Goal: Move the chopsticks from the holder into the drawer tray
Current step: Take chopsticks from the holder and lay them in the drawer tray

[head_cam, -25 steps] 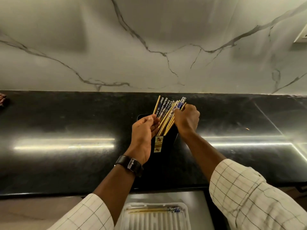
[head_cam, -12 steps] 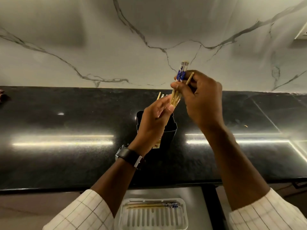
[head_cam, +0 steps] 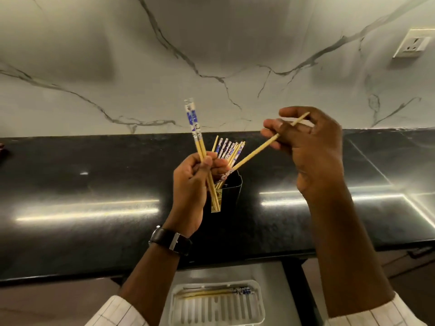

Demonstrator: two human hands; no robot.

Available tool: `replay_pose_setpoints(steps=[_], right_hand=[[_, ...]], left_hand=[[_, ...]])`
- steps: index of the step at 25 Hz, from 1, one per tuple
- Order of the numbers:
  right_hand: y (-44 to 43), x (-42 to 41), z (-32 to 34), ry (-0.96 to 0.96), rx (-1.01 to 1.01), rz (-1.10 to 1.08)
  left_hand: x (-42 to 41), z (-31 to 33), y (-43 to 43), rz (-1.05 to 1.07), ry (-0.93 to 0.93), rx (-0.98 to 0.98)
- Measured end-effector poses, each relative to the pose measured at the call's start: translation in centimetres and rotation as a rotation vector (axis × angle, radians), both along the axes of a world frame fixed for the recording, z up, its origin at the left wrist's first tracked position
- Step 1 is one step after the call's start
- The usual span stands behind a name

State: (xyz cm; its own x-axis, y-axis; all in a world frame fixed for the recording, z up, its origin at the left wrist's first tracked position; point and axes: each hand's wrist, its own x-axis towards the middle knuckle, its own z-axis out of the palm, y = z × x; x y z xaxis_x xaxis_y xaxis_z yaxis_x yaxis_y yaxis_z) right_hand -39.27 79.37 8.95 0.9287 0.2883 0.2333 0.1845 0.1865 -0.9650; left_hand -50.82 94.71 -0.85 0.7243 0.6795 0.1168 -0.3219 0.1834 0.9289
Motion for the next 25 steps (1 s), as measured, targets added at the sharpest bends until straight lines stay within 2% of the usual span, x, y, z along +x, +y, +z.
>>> replay_pose_setpoints(steps=[2, 4, 6, 9, 13, 19, 23, 25], right_hand=[[-1.1, -0.5, -1.4, 0.149, 0.274, -0.148], [-1.1, -2.2, -3.5, 0.324, 0.537, -0.207], [0.1, -4.7, -6.0, 0.509, 0.656, -0.218], [2.4, -8.6, -10.0, 0.764, 0.532, -0.227], [2.9, -12.0, -13.9, 0.866, 0.238, -0.193], [1.6, -13.6, -15.2, 0.996, 0.188, -0.047], [-0.2, -13.3, -16.5, 1.047, 0.145, 0.010], [-1.3, -12.8, -17.3, 1.071, 0.125, 0.034]], left_hand=[[-0.9, -0.6, 0.4, 0.117, -0.025, -0.169], [-1.4, -0.7, 0.3, 0.201, -0.052, -0.381], [-1.4, -0.5, -0.7, 0.168, -0.076, -0.559], [-1.0, -0.5, -2.7, 0.119, -0.084, -0.658], [-1.3, -1.3, -4.0, 0.187, -0.069, -0.657], [-2.8, -4.1, -5.7, 0.222, 0.030, -0.676], [-4.7, -5.8, -5.8, 0.160, 0.065, -0.585], [-5.6, -6.1, -4.6, 0.207, 0.035, -0.553]])
